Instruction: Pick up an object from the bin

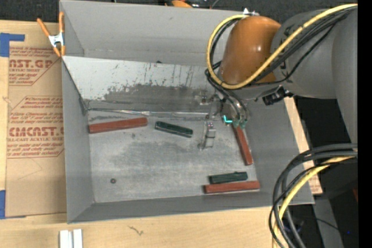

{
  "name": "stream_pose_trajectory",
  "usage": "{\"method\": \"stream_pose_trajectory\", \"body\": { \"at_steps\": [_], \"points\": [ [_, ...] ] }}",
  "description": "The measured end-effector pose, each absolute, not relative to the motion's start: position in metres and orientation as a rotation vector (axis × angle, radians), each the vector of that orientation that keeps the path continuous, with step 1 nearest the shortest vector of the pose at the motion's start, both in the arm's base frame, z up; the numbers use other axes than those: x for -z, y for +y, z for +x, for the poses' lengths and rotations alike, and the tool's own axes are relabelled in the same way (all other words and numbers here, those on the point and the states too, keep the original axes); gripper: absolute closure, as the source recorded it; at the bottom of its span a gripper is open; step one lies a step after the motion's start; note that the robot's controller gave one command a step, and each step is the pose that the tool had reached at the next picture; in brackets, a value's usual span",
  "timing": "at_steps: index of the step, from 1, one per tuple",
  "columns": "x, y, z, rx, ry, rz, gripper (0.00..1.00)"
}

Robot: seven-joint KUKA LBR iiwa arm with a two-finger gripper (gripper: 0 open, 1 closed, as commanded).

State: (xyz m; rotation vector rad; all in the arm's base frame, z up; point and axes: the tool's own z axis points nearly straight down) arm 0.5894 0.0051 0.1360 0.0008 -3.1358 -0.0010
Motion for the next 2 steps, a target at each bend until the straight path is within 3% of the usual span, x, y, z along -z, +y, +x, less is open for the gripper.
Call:
{"method": "stream_pose_trajectory", "body": {
  "at_steps": [1,2],
  "points": [
    [-0.0701,0.0261,0.5912,0.002,-3.136,0.056,0.0],
    [-0.0748,0.0253,0.5934,0.001,-3.143,0.054,1.0]
  ]
}}
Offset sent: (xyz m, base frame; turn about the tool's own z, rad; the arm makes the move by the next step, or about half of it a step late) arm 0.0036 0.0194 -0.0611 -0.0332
